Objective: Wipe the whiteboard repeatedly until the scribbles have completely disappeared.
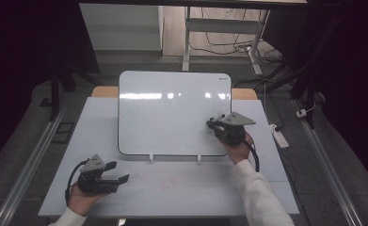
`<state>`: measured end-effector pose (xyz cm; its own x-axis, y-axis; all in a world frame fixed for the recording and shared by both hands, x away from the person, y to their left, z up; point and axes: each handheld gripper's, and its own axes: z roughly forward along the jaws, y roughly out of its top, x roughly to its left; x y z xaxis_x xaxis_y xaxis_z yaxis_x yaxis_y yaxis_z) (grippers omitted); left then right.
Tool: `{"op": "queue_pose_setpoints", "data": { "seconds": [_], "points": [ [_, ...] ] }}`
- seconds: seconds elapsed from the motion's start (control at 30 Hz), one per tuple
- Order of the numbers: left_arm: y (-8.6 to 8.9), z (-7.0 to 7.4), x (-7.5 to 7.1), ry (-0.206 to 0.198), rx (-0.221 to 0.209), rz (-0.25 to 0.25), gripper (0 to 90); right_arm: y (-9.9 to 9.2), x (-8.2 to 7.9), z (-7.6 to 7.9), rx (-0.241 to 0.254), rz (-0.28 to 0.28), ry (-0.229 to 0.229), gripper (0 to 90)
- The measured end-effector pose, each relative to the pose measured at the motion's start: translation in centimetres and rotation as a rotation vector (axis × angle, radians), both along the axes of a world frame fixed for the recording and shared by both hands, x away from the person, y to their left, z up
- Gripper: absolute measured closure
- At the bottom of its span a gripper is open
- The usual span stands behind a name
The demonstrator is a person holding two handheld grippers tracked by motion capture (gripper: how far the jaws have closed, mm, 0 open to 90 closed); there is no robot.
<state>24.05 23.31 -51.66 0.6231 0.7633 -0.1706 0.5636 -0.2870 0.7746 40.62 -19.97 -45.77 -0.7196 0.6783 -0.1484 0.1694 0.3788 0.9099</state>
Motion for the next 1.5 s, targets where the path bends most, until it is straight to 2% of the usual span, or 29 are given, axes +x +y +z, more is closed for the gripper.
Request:
{"op": "queue_pose_setpoints", "data": {
  "seconds": [0.03, 0.07, 0.1, 0.17, 0.2, 0.23, 0.27, 0.33, 0.4, 0.43, 0.47, 0.5, 0.53, 0.57, 0.63, 0.67, 0.7, 0.73, 0.83, 0.9, 1.0, 1.03, 1.07, 1.17, 1.27, 1.33, 1.37, 1.47, 1.5],
  "points": [
    [0.0, 0.0, 0.1, 0.003, -0.002, 0.000, 24.9, 0.5, -0.3, -0.2, -0.036, 0.026, -0.007, 77.4],
    [0.0, -0.1, 0.1, 0.006, -0.001, 0.002, 24.8, 0.7, -0.5, 0.0, -0.081, 0.025, -0.028, 77.5],
    [0.0, -0.1, 0.1, 0.006, -0.001, 0.002, 24.8, 0.5, -0.3, 0.2, -0.085, 0.009, -0.038, 77.5],
    [0.0, -0.1, 0.1, 0.009, 0.003, -0.003, 24.8, -1.1, 0.7, 1.1, 0.012, -0.104, -0.039, 77.5],
    [0.0, -0.1, 0.1, 0.009, 0.003, -0.003, 24.8, -1.1, 0.7, 1.1, 0.012, -0.104, -0.039, 77.5],
    [-0.1, -0.1, 0.0, 0.006, 0.003, -0.003, 24.8, -2.2, 1.5, 1.6, 0.071, -0.148, -0.037, 77.5],
    [0.0, 0.0, 0.0, 0.005, 0.002, -0.003, 24.8, -2.1, 1.5, 1.5, 0.075, -0.147, -0.032, 77.5],
    [0.1, 0.0, 0.0, 0.004, -0.002, -0.001, 24.8, -1.3, 0.9, 1.1, 0.024, -0.092, -0.027, 77.5],
    [0.1, -0.2, 0.2, 0.012, -0.001, -0.001, 24.8, -0.6, 0.5, 1.2, -0.068, -0.079, -0.067, 77.5],
    [0.1, -0.2, 0.2, 0.012, -0.001, -0.001, 24.8, -0.9, 0.8, 1.4, -0.040, -0.106, -0.065, 77.5],
    [0.0, -0.2, 0.2, 0.018, 0.005, -0.002, 24.8, -0.9, 0.8, 1.4, -0.040, -0.106, -0.065, 77.5],
    [-0.1, -0.2, 0.2, 0.017, 0.008, -0.004, 24.8, -2.4, 1.9, 2.3, 0.050, -0.188, -0.055, 77.5],
    [-0.2, -0.2, 0.1, 0.016, 0.010, -0.007, 24.8, -2.4, 1.9, 2.3, 0.050, -0.188, -0.055, 77.5],
    [-0.2, -0.2, 0.1, 0.014, 0.011, -0.010, 24.8, -2.8, 2.2, 2.4, 0.073, -0.203, -0.045, 77.5],
    [-0.2, -0.1, 0.0, 0.011, 0.007, -0.011, 24.8, -1.5, 1.5, 1.9, 0.024, -0.142, -0.033, 77.5],
    [-0.2, -0.1, 0.1, 0.013, 0.006, -0.010, 24.8, -1.5, 1.5, 1.9, 0.024, -0.142, -0.033, 77.5],
    [-0.2, -0.2, 0.2, 0.016, 0.005, -0.007, 24.8, -0.5, 0.9, 1.6, -0.046, -0.092, -0.049, 77.5],
    [-0.2, -0.2, 0.3, 0.019, 0.005, -0.005, 24.7, -0.7, 1.1, 1.7, -0.047, -0.095, -0.056, 77.5],
    [-0.3, -0.3, 0.2, 0.022, 0.010, -0.008, 24.7, -2.7, 2.6, 2.7, 0.061, -0.194, -0.055, 77.5],
    [-0.3, -0.2, 0.1, 0.016, 0.008, -0.009, 24.7, -2.8, 2.9, 2.9, 0.078, -0.200, -0.042, 77.5],
    [-0.1, -0.2, 0.2, 0.016, 0.002, -0.004, 24.6, -1.1, 2.0, 2.3, -0.014, -0.082, -0.032, 77.5],
    [-0.1, -0.3, 0.3, 0.019, 0.003, -0.004, 24.7, -0.9, 1.8, 2.2, -0.036, -0.066, -0.038, 77.5],
    [-0.1, -0.3, 0.3, 0.019, 0.003, -0.004, 24.7, -1.0, 1.9, 2.2, -0.039, -0.066, -0.042, 77.5],
    [-0.2, -0.3, 0.3, 0.022, 0.010, -0.008, 24.6, -2.4, 3.0, 2.9, 0.075, -0.151, -0.029, 77.5],
    [-0.3, -0.3, 0.2, 0.018, 0.009, -0.009, 24.6, -1.9, 3.0, 2.9, 0.063, -0.145, -0.041, 77.5],
    [-0.2, -0.3, 0.3, 0.020, 0.008, -0.007, 24.6, -1.1, 2.8, 2.8, 0.025, -0.101, -0.043, 77.5],
    [-0.2, -0.3, 0.3, 0.022, 0.008, -0.005, 24.6, -1.0, 2.8, 2.8, 0.005, -0.100, -0.052, 77.5],
    [-0.2, -0.3, 0.2, 0.021, 0.006, -0.006, 24.7, -1.8, 3.0, 3.0, 0.025, -0.133, -0.050, 77.5],
    [-0.1, -0.3, 0.2, 0.021, 0.006, -0.006, 24.6, -2.9, 3.1, 3.2, 0.054, -0.176, -0.043, 77.5]
  ]
}}
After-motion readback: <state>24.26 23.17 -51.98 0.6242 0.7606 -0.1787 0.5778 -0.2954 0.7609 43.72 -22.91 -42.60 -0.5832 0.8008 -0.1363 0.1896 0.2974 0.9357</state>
